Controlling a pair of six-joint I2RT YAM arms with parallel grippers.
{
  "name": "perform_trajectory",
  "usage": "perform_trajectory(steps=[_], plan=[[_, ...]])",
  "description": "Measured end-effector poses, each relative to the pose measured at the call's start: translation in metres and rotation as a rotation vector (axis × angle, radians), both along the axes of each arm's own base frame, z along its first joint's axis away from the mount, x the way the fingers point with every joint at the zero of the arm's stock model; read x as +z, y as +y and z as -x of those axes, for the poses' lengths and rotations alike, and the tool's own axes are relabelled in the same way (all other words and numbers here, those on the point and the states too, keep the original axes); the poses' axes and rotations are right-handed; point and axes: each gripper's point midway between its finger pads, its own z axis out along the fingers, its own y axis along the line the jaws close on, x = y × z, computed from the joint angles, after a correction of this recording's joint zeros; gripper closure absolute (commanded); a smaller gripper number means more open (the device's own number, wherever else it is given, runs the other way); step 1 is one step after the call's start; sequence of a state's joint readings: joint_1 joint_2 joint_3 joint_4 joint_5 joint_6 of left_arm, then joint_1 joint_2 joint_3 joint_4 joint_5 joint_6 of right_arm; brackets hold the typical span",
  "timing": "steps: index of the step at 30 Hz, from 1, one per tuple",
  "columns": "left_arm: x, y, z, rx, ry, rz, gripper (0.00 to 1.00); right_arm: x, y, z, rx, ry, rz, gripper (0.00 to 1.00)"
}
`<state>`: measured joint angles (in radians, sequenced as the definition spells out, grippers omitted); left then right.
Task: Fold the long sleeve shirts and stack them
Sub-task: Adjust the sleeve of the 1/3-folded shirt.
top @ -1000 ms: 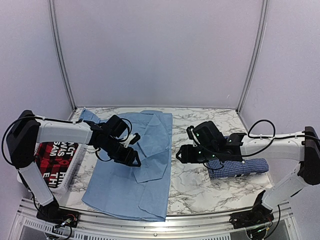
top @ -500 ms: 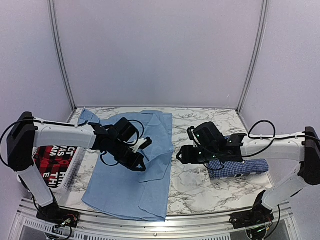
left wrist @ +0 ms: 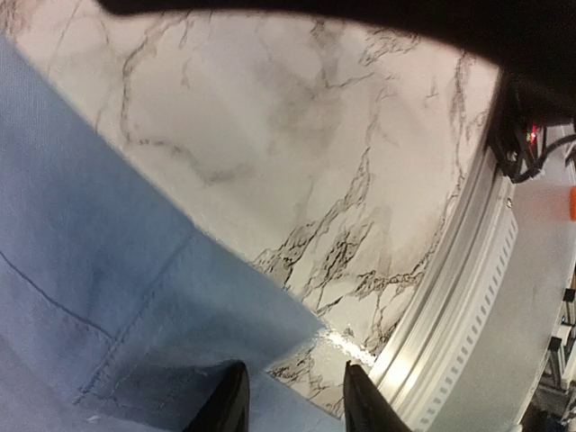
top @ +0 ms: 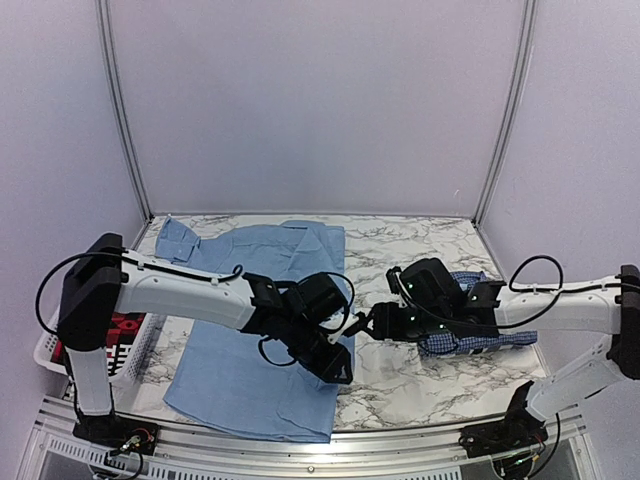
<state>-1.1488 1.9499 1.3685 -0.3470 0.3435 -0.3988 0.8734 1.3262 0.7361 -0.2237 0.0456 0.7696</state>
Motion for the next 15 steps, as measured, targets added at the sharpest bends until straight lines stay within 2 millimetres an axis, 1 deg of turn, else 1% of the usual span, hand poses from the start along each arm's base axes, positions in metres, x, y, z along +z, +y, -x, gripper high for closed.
perform_trajectory(steps=[1,3,4,6,9,12,14,15], plan=[[-0.007,-0.002,0.003,0.001,0.006,-0.013,0.52,-0.003,-0.001,0.002,0.000,0.008,0.001,0.31],[-0.017,-0.003,0.008,0.008,0.020,-0.037,0.51,-0.012,-0.005,0.008,0.001,0.030,0.005,0.29],[-0.017,-0.003,0.010,0.009,0.021,-0.038,0.51,-0.014,-0.007,0.010,0.002,0.036,0.008,0.28],[-0.011,-0.007,0.011,0.018,0.023,-0.025,0.51,-0.016,-0.010,0.013,0.002,0.043,0.006,0.27],[0.005,-0.009,0.006,0.050,0.007,0.009,0.51,-0.012,-0.007,0.016,0.018,0.044,-0.015,0.27],[0.031,-0.010,-0.002,0.100,-0.023,0.057,0.53,-0.009,0.002,0.022,0.052,0.046,-0.051,0.27],[0.050,-0.005,-0.009,0.143,-0.045,0.095,0.55,-0.013,0.009,0.029,0.082,0.054,-0.068,0.27],[0.060,0.001,-0.012,0.169,-0.053,0.113,0.55,-0.016,0.012,0.033,0.096,0.062,-0.069,0.27]])
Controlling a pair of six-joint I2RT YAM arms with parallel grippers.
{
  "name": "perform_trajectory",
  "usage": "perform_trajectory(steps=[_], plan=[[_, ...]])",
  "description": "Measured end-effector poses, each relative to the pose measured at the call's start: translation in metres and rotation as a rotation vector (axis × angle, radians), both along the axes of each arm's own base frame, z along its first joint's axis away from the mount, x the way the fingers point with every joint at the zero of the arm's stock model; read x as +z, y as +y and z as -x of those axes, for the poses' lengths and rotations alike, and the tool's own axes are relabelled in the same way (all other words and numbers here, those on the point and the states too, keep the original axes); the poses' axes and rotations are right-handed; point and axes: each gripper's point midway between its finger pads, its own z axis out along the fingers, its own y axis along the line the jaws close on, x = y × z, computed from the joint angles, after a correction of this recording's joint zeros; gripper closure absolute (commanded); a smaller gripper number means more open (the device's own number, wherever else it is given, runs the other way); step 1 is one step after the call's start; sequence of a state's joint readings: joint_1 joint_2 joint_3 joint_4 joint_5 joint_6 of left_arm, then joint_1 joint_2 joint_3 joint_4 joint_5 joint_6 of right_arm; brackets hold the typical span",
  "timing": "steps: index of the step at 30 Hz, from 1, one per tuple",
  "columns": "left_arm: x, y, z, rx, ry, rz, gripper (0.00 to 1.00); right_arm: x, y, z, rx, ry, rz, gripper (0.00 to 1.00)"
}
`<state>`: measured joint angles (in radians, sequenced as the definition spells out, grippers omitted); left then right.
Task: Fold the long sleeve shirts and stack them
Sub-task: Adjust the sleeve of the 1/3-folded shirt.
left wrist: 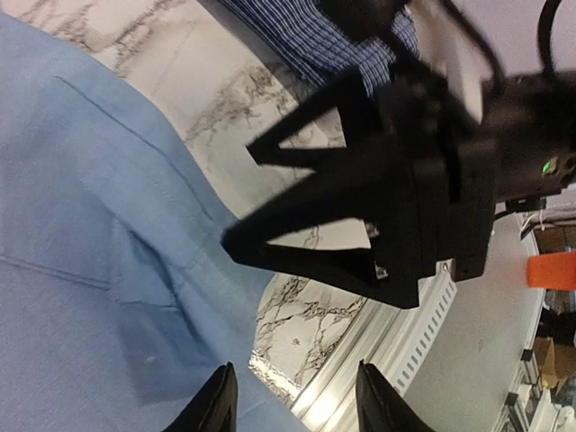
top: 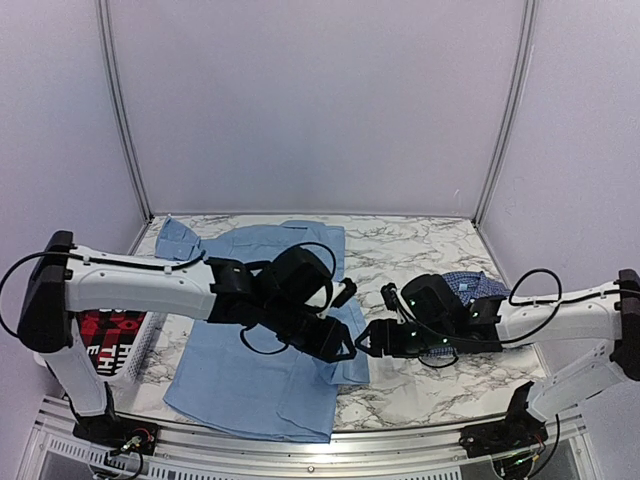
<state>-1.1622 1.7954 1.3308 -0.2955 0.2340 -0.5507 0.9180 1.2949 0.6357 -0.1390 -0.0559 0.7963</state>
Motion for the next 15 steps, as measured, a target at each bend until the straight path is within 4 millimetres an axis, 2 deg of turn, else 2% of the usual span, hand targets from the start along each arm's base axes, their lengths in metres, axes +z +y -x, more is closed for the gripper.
perform_trajectory(steps=[3,5,7,9,12,15], plan=[[0.015,0.026,-0.016,0.103,-0.017,0.023,0.54,-0.011,0.005,0.012,0.034,0.026,0.004,0.27],[0.011,0.044,-0.023,0.155,-0.009,0.010,0.54,-0.017,0.005,0.018,0.040,0.041,0.003,0.27],[-0.005,0.058,-0.028,0.191,0.013,-0.024,0.54,-0.023,0.002,0.021,0.038,0.051,0.005,0.29],[-0.027,0.067,-0.025,0.203,0.047,-0.068,0.54,-0.031,-0.003,0.024,0.026,0.067,0.020,0.30],[-0.052,0.070,-0.015,0.200,0.100,-0.117,0.55,-0.035,-0.012,0.024,0.002,0.066,0.051,0.32],[-0.064,0.066,-0.013,0.210,0.125,-0.129,0.55,-0.032,-0.020,0.019,-0.028,0.038,0.088,0.32]])
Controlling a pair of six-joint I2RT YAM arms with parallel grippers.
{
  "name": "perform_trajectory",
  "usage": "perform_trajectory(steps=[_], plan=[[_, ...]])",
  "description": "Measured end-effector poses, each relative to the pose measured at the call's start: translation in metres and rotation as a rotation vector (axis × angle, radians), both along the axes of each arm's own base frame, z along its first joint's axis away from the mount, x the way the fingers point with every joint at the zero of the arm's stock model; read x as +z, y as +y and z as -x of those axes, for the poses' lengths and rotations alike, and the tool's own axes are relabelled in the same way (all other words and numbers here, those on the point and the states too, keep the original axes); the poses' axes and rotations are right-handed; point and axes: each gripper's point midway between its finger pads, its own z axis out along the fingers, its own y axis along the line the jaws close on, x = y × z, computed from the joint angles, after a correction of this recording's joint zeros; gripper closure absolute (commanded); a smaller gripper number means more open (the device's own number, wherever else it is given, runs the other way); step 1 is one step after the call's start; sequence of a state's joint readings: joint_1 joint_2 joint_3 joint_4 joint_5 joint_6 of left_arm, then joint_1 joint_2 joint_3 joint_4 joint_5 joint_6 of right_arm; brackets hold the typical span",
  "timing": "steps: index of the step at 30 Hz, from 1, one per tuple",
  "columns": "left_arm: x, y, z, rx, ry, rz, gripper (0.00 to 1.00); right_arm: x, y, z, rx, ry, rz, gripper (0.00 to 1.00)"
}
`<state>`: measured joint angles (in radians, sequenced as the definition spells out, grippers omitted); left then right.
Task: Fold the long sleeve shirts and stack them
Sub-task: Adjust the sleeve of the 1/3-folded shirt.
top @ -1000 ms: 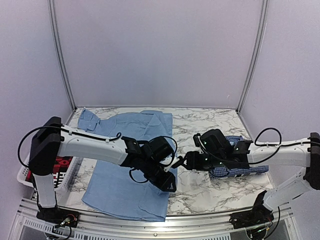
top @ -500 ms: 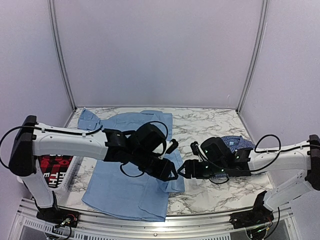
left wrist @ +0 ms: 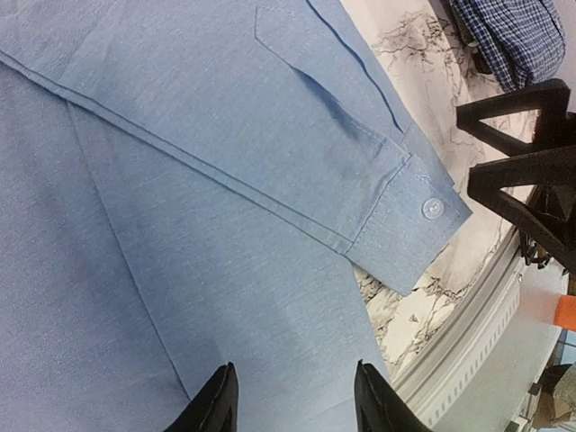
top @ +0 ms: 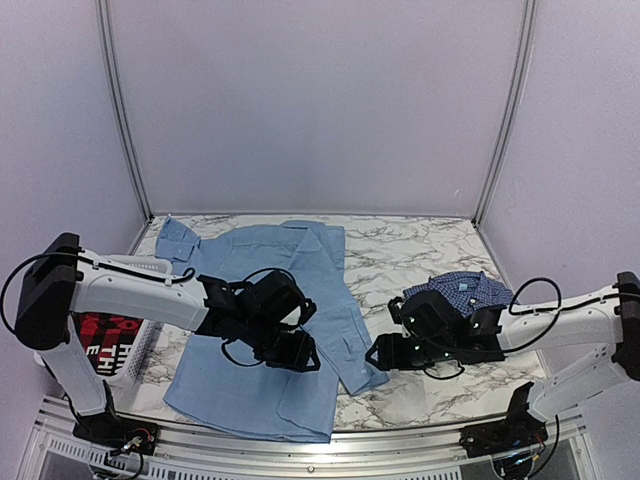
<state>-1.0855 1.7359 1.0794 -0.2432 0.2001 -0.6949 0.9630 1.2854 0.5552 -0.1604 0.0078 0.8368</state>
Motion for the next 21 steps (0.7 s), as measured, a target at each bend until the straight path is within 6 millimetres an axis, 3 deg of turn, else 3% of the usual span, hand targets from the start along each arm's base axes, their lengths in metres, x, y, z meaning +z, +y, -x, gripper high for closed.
perform_trajectory(steps=[5,10,17,21], plan=[[0.000,0.003,-0.018,0.107,0.002,0.006,0.55,0.016,0.007,-0.004,0.016,-0.070,0.073,0.32],[-0.001,0.030,-0.056,0.274,-0.019,-0.001,0.55,0.032,0.034,-0.004,0.079,-0.141,0.130,0.39],[0.011,0.071,-0.123,0.476,-0.062,0.018,0.56,0.002,0.058,0.019,0.203,-0.156,0.319,0.51],[0.018,0.079,-0.148,0.515,-0.082,0.035,0.57,-0.005,0.064,0.034,0.252,-0.167,0.383,0.57]])
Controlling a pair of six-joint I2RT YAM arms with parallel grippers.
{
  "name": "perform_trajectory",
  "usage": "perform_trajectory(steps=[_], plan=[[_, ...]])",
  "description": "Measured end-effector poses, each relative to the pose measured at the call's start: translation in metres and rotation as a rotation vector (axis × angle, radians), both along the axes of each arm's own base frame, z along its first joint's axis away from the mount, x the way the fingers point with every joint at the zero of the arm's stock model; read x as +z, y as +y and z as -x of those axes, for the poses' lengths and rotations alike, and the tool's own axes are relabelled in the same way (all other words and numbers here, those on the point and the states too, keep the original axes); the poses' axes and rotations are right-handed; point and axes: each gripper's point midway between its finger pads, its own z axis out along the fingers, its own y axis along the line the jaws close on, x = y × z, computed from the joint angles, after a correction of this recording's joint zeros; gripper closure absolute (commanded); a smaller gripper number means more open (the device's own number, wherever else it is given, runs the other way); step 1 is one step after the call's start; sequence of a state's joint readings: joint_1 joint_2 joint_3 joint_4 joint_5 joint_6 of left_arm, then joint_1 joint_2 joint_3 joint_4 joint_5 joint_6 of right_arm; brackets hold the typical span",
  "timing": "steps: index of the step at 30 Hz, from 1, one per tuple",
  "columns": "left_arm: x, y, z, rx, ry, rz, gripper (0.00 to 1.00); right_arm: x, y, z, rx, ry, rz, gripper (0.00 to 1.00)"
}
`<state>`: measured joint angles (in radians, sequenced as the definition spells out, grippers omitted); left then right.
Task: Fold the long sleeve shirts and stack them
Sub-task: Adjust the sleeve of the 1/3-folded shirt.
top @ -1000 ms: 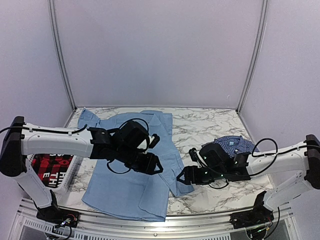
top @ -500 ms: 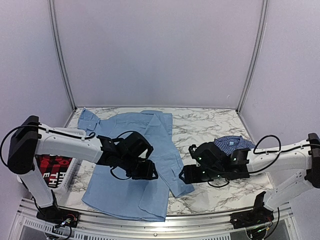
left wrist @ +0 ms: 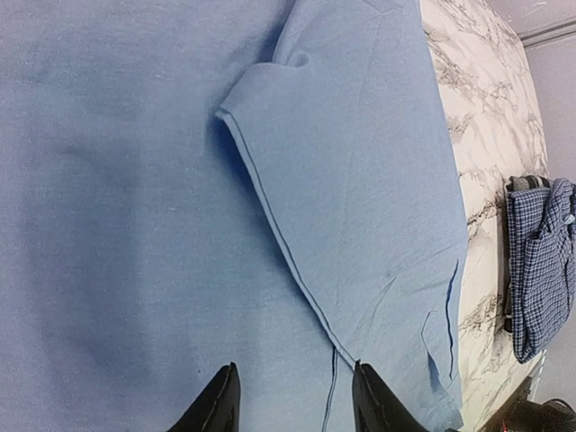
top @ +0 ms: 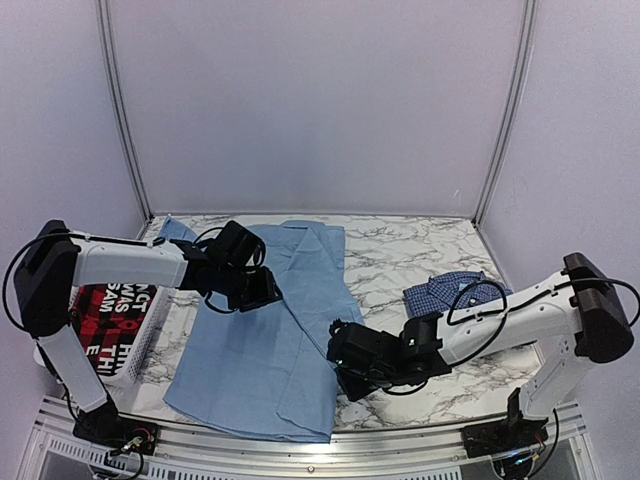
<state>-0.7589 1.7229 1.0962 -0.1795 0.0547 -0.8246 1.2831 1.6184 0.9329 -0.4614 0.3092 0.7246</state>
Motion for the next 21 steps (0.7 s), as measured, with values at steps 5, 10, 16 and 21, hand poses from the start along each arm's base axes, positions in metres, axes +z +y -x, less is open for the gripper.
perform_trajectory(steps=[5,10,16,21], plan=[[-0.001,0.000,-0.009,-0.005,0.001,0.004,0.57,-0.007,-0.003,0.008,0.021,-0.003,0.044,0.61],[-0.004,-0.001,-0.016,-0.007,0.006,0.007,0.57,-0.026,-0.003,0.021,0.055,0.010,0.102,0.65],[-0.009,0.002,-0.024,0.001,0.020,0.006,0.57,-0.029,-0.002,0.021,0.054,-0.002,0.119,0.82],[-0.009,0.000,-0.028,0.001,0.023,0.013,0.58,-0.028,-0.008,0.019,0.046,-0.016,0.149,1.00]])
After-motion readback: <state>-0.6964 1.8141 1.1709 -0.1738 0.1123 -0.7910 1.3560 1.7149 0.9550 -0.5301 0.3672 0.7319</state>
